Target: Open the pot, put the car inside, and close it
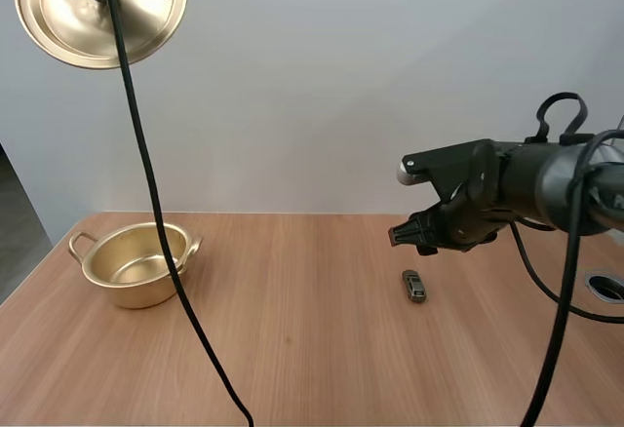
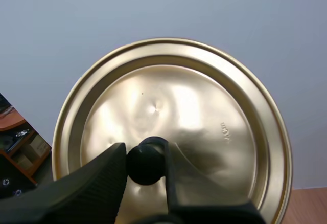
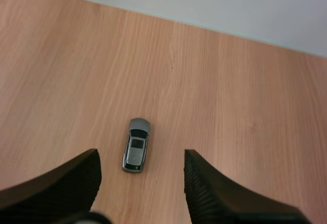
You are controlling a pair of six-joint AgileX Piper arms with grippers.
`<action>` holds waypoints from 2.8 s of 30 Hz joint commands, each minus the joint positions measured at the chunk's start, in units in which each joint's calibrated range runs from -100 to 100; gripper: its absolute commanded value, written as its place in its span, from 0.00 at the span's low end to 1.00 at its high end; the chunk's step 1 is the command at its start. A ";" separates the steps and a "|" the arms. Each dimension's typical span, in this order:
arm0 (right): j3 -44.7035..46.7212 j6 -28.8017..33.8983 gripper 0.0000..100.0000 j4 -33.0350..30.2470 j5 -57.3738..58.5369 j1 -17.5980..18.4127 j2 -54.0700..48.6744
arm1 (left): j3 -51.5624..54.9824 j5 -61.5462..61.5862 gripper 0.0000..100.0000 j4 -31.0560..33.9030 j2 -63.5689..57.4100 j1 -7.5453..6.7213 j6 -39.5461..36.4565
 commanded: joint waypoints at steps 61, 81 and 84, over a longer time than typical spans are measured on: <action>-13.52 -30.09 0.00 23.92 -3.85 2.05 32.52 | 0.00 0.35 0.00 -2.98 -9.21 0.02 -2.44; -37.04 -39.20 0.00 44.86 6.24 25.84 25.38 | 0.00 4.22 0.00 -3.61 -23.25 0.02 -5.17; -39.18 -39.20 0.00 44.86 3.32 29.27 27.98 | 0.00 4.22 0.00 -3.74 -23.25 0.02 -5.30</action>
